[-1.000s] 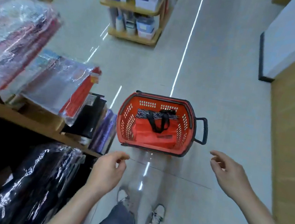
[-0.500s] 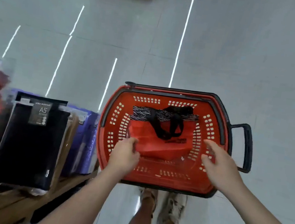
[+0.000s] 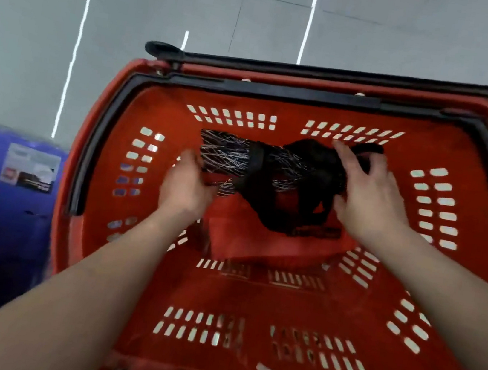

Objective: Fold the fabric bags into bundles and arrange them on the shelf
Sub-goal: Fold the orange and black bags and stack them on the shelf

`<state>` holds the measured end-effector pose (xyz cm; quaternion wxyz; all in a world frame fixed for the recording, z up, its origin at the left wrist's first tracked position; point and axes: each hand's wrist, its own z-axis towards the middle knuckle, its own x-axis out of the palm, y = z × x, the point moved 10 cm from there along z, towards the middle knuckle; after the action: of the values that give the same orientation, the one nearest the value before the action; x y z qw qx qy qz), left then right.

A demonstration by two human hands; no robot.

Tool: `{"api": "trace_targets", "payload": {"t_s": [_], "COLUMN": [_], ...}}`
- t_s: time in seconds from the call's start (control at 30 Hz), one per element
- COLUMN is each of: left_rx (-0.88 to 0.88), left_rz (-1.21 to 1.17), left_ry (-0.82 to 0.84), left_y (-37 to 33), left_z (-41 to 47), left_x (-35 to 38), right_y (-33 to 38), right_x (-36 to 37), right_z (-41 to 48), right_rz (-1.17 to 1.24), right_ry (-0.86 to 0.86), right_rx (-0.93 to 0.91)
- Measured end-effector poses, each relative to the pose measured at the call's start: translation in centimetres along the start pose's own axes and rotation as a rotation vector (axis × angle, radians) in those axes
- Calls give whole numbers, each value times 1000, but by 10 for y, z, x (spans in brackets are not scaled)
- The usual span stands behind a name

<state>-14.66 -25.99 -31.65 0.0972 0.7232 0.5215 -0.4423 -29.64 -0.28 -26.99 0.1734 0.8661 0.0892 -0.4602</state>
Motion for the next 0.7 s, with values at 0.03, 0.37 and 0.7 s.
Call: {"api": "trace_targets", "payload": {"t_s": [0.03,0.37,0.7], "left_rx": [30,284,19], "left_rz": [33,-40,-1052], "left_ry": [8,48,-9], "left_y": [-3,-50,-114], "left_z": [-5,-100,-241], "left_x": [-1,-83,-212], "right_y": [1,-5,119], "right_x": [-6,-90,-162], "right_z": [2,-45,-240], "right_rz": [17,333,979], "right_ry": [-44,-259,558], "right_rx": [-6,-52,-99]}}
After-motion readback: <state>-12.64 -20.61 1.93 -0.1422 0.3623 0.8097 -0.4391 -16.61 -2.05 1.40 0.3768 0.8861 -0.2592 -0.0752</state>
